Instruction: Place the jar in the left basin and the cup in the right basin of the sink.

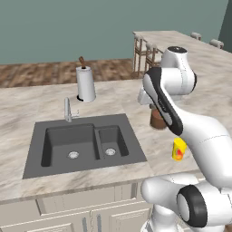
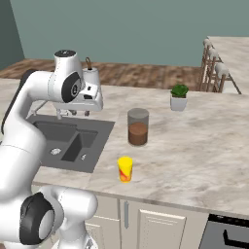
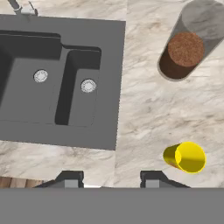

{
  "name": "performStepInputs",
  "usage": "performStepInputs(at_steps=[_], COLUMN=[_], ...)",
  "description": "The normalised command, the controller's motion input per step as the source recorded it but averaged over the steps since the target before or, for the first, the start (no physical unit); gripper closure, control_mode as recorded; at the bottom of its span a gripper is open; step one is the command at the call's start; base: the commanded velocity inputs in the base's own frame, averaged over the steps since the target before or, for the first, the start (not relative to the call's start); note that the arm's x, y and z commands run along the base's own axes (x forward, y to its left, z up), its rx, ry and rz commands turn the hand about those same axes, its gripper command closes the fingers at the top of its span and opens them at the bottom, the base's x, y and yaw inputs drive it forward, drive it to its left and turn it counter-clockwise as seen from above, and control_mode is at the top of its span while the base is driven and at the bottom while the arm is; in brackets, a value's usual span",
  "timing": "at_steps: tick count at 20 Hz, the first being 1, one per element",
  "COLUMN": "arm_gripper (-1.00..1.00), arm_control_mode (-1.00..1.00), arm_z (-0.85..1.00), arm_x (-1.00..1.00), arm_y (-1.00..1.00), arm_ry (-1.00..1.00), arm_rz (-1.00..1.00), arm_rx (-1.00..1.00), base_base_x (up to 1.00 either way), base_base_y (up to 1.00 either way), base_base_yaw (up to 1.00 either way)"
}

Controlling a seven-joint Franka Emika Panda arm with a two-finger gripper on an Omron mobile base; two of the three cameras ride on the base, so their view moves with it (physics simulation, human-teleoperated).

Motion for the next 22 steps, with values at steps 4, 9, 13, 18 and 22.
performStepInputs(at_steps=[4, 9, 13, 18, 22], arm_gripper=[-1.00, -1.00, -1.00, -1.00, -1.00], arm_control_mode=[-1.00, -1.00, -1.00, -1.00, -1.00], arm_z=[0.00, -0.06, -0.21, -0.27, -0.24], arm_x=[-0.07, -0.24, -0.23, -0.26, -0.24], arm_y=[0.00, 0.00, 0.00, -0.03, -0.12], arm_ry=[0.00, 0.00, 0.00, 0.00, 0.00], arm_rz=[0.00, 0.00, 0.00, 0.00, 0.00], arm_rx=[0.00, 0.00, 0.00, -0.02, -0.02], base_base_x=[0.00, 0.00, 0.00, 0.00, 0.00], base_base_y=[0.00, 0.00, 0.00, 0.00, 0.00], base_base_yaw=[0.00, 0.00, 0.00, 0.00, 0.00])
